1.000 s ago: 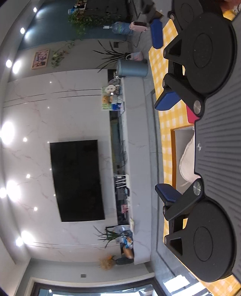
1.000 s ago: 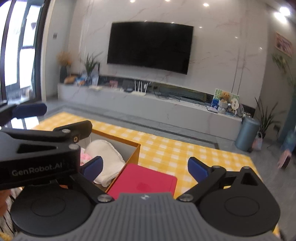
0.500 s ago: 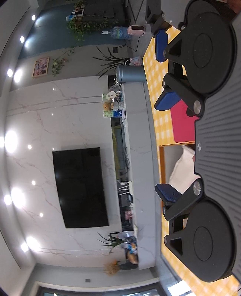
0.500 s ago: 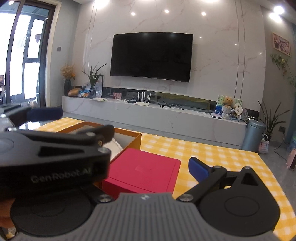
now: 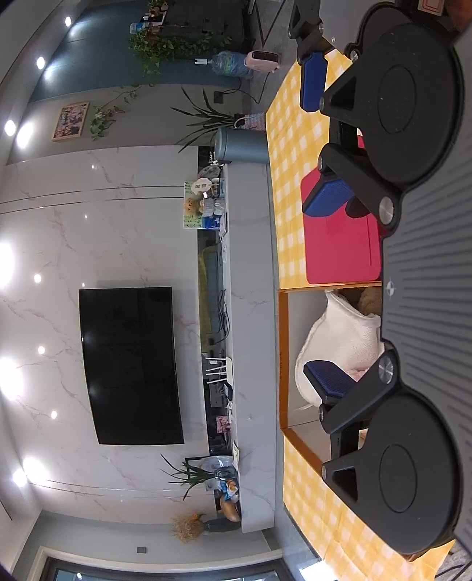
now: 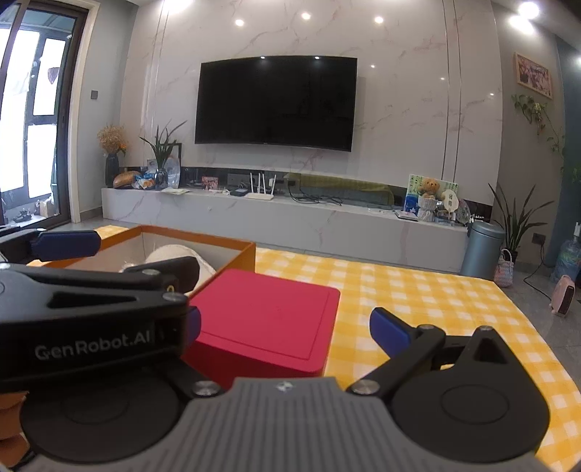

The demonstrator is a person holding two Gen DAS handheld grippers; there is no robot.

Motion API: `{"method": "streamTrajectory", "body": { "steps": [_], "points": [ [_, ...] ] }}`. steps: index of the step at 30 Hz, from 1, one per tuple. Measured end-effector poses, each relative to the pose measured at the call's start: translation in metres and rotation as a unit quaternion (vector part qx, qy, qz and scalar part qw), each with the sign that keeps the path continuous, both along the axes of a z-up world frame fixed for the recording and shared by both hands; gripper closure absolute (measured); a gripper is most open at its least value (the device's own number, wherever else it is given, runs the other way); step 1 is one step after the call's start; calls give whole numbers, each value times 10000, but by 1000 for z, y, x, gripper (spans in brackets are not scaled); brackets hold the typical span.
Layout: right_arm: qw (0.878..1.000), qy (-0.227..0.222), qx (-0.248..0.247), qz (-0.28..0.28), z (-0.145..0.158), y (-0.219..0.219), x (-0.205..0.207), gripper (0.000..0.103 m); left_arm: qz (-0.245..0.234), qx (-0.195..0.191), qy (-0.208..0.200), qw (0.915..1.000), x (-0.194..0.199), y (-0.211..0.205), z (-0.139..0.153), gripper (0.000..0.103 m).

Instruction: Organize soft objects

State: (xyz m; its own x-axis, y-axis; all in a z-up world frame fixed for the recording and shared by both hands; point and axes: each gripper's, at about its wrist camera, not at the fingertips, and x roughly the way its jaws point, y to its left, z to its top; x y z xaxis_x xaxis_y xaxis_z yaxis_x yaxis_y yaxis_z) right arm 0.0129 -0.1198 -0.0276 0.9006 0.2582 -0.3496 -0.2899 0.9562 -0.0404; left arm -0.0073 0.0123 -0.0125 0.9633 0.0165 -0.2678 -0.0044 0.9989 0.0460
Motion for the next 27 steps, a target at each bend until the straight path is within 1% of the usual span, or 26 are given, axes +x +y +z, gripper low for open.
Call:
{"method": "streamTrajectory", "body": {
  "steps": [3, 8, 27],
  "points": [
    [10000, 39, -60, -24, -1, 1, 2, 6, -3, 0, 21, 10000, 0, 0, 1, 0],
    [10000, 59, 11, -55, 1, 1, 1, 6, -49, -206, 133, 9997, 2, 4, 0, 0],
    [9999, 55, 11, -136, 2, 1, -1, 6, 26, -236, 178, 9996, 3, 7, 1, 0]
  ]
}}
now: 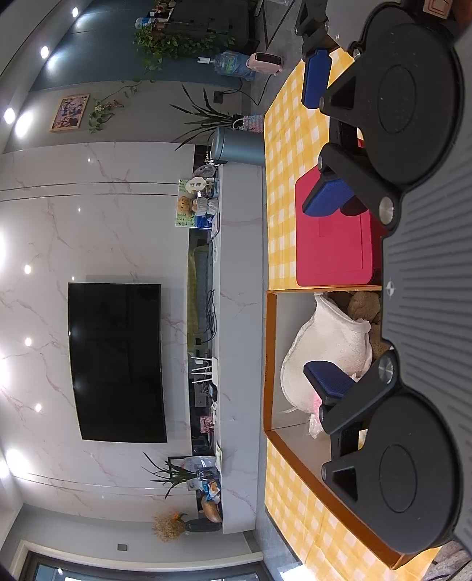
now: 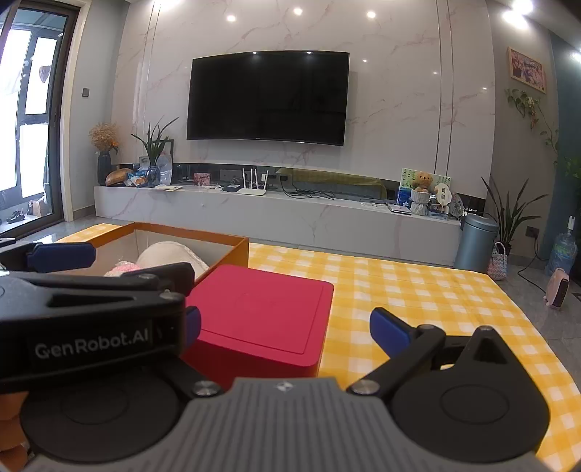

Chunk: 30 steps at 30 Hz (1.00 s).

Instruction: Organize soft objects

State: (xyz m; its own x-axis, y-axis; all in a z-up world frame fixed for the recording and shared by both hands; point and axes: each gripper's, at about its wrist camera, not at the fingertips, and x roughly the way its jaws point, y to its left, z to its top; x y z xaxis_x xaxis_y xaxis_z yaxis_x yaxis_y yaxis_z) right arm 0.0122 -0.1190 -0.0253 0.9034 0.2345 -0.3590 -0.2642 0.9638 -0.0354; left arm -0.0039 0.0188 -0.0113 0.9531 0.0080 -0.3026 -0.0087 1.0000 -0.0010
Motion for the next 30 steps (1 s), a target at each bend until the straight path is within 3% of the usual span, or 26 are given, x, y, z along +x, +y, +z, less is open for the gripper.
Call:
{"method": "streamTrajectory", "body": {
  "steps": [30],
  "points": [
    [9998, -62, 22, -178, -1, 2, -1, 6, 61, 64, -1, 10000, 1, -1, 1, 0]
  ]
}}
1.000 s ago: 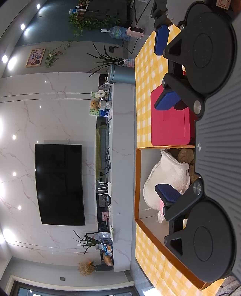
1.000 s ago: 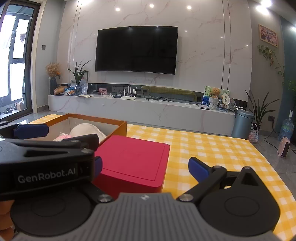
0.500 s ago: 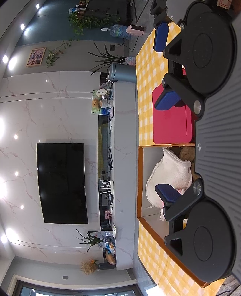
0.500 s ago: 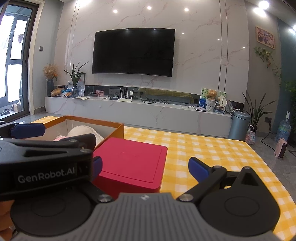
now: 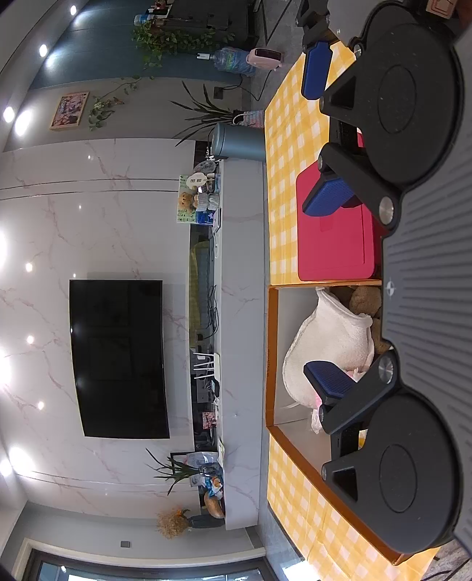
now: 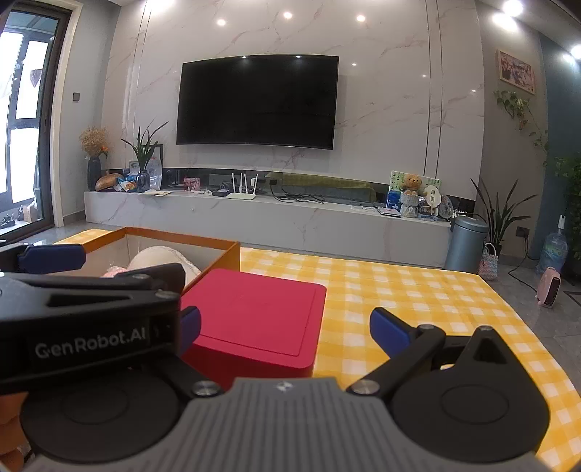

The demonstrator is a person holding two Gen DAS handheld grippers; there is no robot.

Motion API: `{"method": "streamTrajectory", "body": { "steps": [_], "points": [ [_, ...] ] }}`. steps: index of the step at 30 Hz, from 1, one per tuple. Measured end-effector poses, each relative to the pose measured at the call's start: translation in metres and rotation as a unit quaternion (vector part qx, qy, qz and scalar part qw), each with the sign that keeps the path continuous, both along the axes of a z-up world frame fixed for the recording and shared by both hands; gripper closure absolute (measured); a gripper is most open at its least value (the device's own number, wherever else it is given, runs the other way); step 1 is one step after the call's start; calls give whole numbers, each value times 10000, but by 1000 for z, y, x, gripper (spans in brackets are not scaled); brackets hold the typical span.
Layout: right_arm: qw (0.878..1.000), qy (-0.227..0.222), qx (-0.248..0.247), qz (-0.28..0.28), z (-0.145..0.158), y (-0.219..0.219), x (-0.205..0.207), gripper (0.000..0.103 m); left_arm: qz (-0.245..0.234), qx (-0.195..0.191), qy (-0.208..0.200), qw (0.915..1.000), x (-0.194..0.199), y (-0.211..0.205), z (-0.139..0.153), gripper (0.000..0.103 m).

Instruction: Organize soft objects

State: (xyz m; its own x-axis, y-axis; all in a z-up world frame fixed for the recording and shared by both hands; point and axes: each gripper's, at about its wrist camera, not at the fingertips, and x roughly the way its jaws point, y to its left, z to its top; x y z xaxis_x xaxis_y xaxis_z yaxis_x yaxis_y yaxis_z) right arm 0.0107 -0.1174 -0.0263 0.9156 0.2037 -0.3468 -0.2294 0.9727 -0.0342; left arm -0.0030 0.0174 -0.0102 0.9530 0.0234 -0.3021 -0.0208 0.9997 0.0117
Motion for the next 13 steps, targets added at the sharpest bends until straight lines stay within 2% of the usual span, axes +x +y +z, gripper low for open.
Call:
{"method": "streamTrajectory", "body": {
  "steps": [13],
  "points": [
    [10000, 36, 1, -19, -1, 0, 0, 6, -2, 25, 30, 10000, 1, -1, -2, 0]
  ]
}}
